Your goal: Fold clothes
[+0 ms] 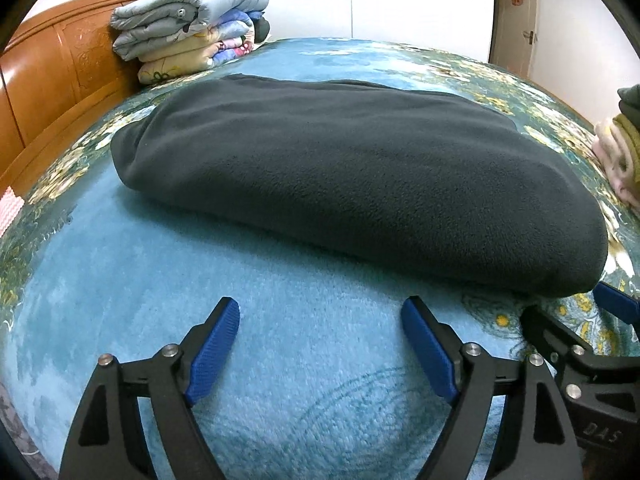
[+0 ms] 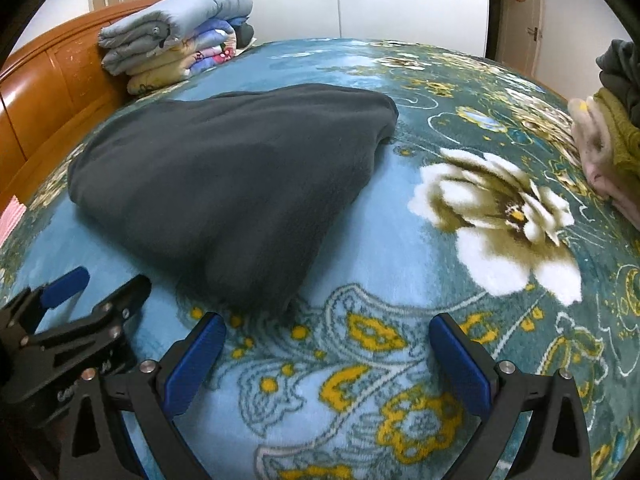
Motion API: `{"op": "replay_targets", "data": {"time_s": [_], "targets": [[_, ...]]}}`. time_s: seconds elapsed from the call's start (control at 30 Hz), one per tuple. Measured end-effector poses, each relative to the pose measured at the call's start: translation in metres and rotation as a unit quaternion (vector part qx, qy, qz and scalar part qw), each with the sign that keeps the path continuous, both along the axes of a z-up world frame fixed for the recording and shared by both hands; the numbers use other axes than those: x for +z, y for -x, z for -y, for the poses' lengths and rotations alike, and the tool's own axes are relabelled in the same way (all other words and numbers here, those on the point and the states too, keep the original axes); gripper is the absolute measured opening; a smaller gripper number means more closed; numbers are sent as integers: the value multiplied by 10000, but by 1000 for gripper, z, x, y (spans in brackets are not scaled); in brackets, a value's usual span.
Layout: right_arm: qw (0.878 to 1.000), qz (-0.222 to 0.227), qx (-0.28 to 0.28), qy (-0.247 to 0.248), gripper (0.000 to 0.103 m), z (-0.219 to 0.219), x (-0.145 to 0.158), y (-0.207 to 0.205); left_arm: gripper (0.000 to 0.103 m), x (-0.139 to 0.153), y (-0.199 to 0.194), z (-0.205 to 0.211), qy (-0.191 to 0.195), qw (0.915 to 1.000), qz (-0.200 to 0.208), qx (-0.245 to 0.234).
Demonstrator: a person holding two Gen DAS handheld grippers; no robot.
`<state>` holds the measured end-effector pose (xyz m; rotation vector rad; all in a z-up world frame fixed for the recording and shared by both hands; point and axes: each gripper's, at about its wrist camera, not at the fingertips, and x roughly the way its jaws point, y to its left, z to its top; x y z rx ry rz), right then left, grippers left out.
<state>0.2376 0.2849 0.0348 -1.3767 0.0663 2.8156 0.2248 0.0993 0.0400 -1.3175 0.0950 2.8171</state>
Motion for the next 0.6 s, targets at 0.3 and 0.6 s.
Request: {"op": "replay_targets", "data": {"time_s": [0.3, 0.6], "targets": [[9998, -98, 5, -145, 103, 2, -3, 0, 96, -5, 3, 7, -48, 9999, 48, 156], [9996, -114, -4, -247, 103, 6, -3, 0, 96, -5, 4, 7, -53, 9999, 42, 156]]}}
